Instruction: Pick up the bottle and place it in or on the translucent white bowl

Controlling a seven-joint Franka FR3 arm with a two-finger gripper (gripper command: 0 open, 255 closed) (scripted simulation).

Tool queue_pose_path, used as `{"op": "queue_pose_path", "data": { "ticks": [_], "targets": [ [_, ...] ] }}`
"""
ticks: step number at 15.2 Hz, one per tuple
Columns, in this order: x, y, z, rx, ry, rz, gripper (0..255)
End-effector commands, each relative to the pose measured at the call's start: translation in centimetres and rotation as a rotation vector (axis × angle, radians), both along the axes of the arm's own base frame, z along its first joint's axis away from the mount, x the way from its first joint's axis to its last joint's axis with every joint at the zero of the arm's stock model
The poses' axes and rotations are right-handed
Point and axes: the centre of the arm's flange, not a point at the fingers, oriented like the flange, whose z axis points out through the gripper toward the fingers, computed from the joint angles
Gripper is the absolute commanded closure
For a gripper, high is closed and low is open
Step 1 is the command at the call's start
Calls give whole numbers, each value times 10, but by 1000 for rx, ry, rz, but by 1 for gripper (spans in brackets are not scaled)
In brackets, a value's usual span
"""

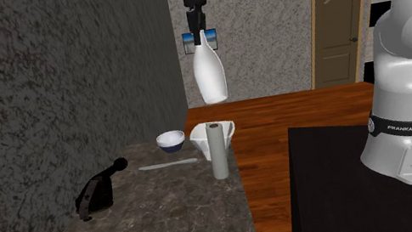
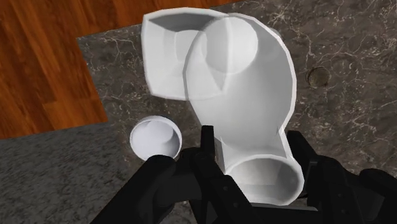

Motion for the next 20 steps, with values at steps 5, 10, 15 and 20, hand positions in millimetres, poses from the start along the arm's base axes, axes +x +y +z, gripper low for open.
{"op": "queue_pose_path", "data": {
  "ticks": [5, 10, 15, 20],
  "targets": [
    [24, -73, 24, -1, 0, 1, 255],
    [24, -73, -2, -1, 0, 1, 255],
    [24, -73, -29, -1, 0, 1, 255],
    [24, -73, -55, -1, 0, 1, 255]
  ]
}}
